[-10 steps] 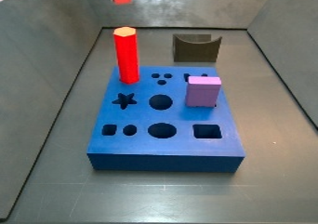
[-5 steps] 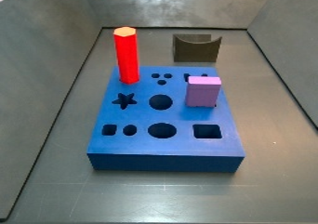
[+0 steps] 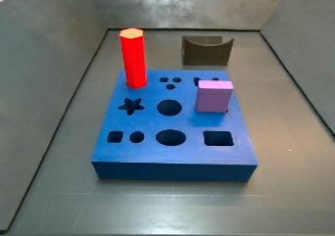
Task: Pick up the rectangle object. Move up. Place the rectangle object on the fixture. Regrasp the rectangle object. Move to above the board. Insert the rectangle object.
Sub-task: Place the rectangle object on the fixture.
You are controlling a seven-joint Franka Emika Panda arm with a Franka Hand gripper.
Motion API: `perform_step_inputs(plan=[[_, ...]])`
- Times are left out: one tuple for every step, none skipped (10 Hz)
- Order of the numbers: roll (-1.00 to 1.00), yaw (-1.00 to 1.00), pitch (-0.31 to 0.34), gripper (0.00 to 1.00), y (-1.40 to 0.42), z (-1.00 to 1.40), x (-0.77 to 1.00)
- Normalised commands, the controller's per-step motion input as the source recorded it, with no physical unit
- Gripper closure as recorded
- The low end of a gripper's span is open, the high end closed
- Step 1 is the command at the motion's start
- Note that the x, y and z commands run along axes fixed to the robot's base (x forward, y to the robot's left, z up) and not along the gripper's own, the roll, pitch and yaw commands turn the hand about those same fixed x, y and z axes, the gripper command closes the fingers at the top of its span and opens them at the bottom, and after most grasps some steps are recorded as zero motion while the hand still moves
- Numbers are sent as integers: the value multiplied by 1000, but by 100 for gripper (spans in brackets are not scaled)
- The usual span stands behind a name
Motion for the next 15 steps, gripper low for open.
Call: perform_step_inputs(plan=[[72,-107,121,100,-79,7,1000],[68,-78,126,100,-74,6,1000],[73,-41,139,100,-62,4,1000],[81,-24,148,100,-55,4,1000],[94,-7,158,100,-45,2,1000],[104,3,165,100,-39,2,1000],[116,14,173,100,-31,0,1000],[-1000,-23,100,100,-329,-75,1000],[-1000,-25,101,100,-314,-75,1000],[-1000,-33,103,100,-261,-59,1000],[-1000,-43,115,100,-188,-36,1000],[-1000,-46,117,100,-163,-35,1000],[-1000,-54,122,100,-116,-30,1000],[-1000,-60,125,100,-84,-23,1000],[-1000,-70,130,100,-44,-19,982]])
